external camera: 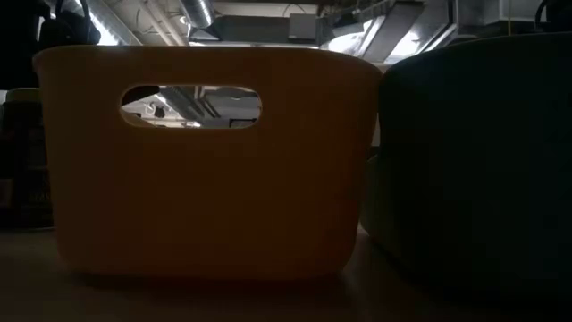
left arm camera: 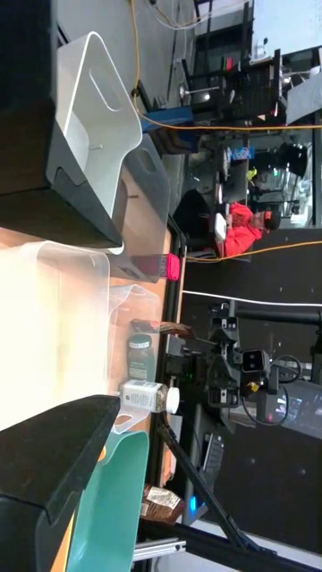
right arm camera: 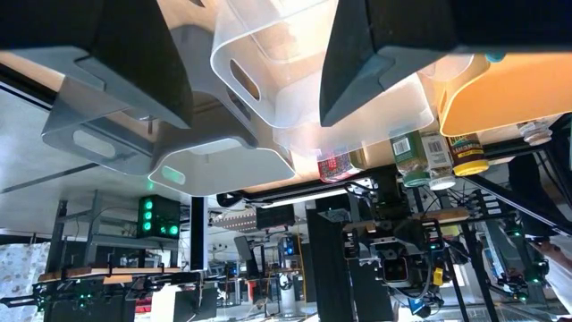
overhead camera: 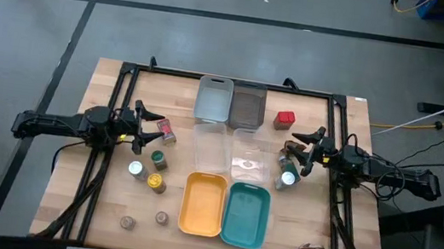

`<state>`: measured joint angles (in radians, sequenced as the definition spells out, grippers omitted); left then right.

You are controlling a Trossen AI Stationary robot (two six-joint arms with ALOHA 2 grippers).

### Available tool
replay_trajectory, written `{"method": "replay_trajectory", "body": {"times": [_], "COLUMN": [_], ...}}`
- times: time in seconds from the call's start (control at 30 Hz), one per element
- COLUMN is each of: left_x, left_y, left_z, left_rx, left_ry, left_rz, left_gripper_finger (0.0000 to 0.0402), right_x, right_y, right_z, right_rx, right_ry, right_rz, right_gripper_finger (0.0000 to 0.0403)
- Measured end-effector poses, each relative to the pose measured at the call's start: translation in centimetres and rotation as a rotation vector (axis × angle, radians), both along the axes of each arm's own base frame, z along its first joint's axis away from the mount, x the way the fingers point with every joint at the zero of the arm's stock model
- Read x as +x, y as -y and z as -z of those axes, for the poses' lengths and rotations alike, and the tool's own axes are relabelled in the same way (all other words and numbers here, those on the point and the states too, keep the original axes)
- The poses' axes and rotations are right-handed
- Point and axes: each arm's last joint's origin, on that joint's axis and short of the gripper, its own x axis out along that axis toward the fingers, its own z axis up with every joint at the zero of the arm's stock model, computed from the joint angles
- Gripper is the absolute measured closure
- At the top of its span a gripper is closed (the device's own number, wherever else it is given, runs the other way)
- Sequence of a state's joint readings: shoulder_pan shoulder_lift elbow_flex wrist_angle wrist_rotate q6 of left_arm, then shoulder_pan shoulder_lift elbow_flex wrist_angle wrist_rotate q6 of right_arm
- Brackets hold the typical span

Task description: Sort spices by type

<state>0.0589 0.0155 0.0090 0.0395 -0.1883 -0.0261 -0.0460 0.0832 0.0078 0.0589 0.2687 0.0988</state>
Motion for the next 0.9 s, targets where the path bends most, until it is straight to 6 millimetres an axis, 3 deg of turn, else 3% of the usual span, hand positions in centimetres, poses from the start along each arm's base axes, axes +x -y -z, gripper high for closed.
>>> {"method": "replay_trajectory", "body": {"times": [0.73,0.9], "left_x": [0.0,0.0], "left_y": [0.0,0.0], "left_z": [0.0,-0.01], "left_rx": [-0.001,-0.08], "left_ry": [0.0,0.02], "left_rz": [0.0,0.003], "left_gripper_finger": [0.0134,0.0134], "right_x": [0.0,0.0], "right_y": [0.0,0.0], "right_z": [0.0,-0.01], "right_rx": [0.0,0.0], "right_ry": [0.0,0.0], "right_rz": [0.0,0.0], "right_gripper_finger": [0.016,0.016]}}
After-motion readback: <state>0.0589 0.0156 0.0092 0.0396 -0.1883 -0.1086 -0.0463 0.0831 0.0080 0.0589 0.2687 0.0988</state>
